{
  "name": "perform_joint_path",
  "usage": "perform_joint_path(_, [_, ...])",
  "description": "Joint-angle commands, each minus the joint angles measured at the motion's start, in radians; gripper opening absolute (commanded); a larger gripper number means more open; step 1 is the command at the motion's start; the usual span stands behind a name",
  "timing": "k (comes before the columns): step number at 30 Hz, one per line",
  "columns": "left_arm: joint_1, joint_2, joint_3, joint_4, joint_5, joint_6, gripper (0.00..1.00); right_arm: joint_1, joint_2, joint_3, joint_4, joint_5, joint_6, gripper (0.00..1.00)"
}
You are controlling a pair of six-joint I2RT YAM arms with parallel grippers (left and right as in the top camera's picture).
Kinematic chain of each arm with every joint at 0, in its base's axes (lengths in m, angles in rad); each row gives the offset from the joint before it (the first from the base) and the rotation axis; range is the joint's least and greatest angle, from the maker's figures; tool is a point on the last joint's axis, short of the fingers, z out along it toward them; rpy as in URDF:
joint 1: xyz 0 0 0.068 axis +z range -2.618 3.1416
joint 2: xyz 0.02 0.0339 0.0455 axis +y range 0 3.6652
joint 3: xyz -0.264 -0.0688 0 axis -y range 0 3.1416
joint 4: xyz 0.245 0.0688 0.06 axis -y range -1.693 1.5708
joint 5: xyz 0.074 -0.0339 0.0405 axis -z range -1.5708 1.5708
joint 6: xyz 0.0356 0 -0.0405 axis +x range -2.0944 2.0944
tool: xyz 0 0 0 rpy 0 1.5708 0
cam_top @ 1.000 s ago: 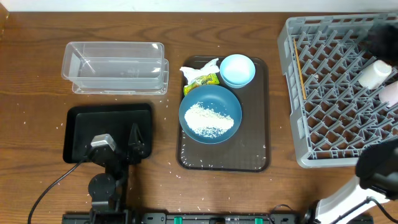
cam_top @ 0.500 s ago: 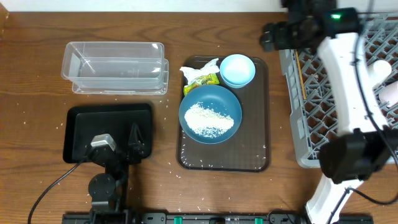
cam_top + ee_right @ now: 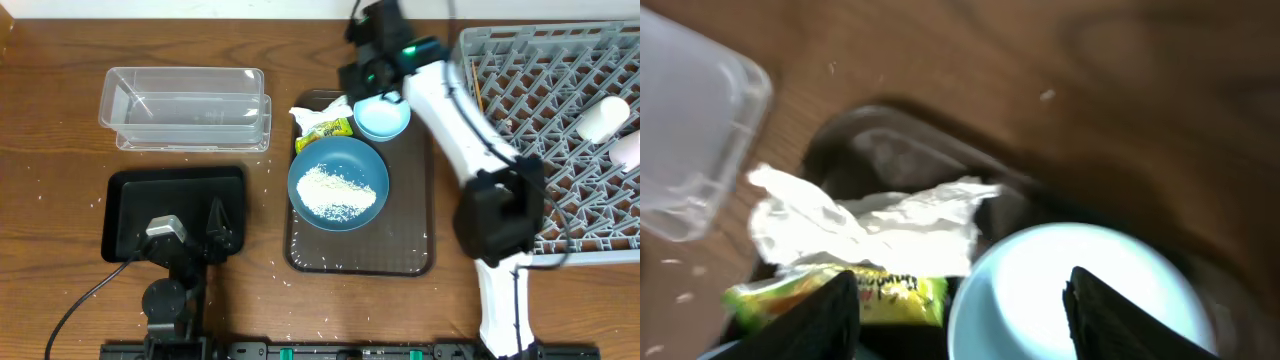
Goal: Sort waste into correct bins and load items into the dishwasher rack
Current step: 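Reach the right gripper to the light-blue cup and grasp its rim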
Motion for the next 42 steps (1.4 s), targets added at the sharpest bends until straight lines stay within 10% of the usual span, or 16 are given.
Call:
perform_joint_path(1, [-0.005,-0.007,-0.021,-0.033,-0.010,0.006,0.95,0.051,0.063,0.001,-0.003,0.147,0.042,0.60])
perform_joint_path(22, [-0.005,-0.007,-0.021,-0.033,-0.010,0.006,0.95,0.107,0.092,0.001,-0.108,0.352,0.093,0.43])
perform_joint_path(42, [-0.005,-0.007,-0.021,-0.033,-0.010,0.006,0.95,0.099,0.093,0.001,-0.184,0.312,0.143,0.01])
